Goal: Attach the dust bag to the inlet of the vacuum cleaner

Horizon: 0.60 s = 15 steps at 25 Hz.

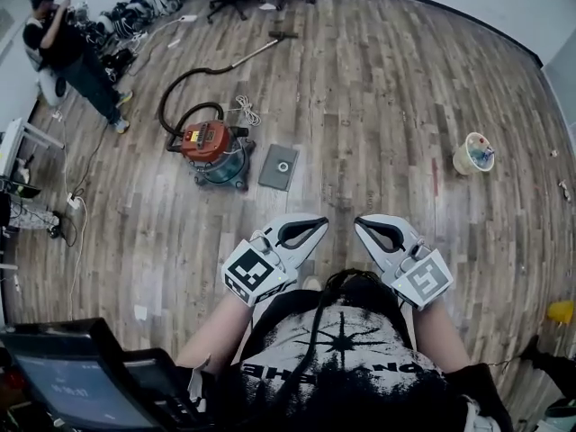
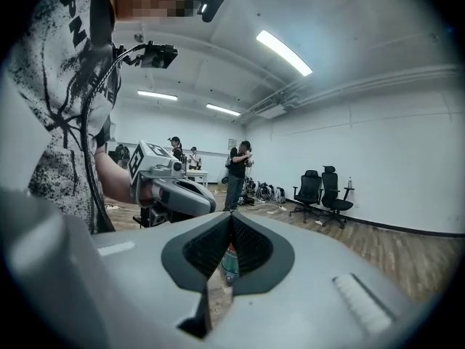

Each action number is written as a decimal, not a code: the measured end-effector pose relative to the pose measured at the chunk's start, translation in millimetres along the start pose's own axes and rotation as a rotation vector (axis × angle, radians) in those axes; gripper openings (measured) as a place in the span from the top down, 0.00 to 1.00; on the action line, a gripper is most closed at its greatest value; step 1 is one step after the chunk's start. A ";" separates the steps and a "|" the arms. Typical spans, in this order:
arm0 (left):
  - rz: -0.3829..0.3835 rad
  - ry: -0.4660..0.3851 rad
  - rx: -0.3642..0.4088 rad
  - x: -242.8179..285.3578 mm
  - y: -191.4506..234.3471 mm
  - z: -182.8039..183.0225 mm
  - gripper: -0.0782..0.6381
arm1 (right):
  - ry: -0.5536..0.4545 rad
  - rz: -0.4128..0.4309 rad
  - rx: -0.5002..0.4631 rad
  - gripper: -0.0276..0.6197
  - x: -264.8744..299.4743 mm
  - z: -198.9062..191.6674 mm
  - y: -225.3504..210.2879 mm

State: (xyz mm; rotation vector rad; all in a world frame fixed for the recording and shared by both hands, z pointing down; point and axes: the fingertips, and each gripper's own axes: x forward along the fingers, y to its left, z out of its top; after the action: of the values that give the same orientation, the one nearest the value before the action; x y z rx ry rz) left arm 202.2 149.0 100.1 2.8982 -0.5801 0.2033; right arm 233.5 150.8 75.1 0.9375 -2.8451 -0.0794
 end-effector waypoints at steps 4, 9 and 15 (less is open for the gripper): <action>0.019 -0.025 -0.023 6.9 15.3 6.1 0.89 | 0.046 0.022 0.010 0.95 13.2 -1.5 -19.1; 0.065 -0.022 -0.066 29.2 42.0 5.5 0.89 | 0.065 0.084 0.015 0.95 36.8 -3.8 -60.4; 0.202 -0.020 -0.090 80.5 94.5 16.7 0.89 | -0.021 0.243 0.003 0.95 63.5 -1.8 -131.1</action>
State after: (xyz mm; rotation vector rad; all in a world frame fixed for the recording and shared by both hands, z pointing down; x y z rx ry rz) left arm 240.3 30.3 111.3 2.7562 -0.8631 0.1710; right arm 260.3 7.7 72.0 0.5878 -2.9532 -0.0579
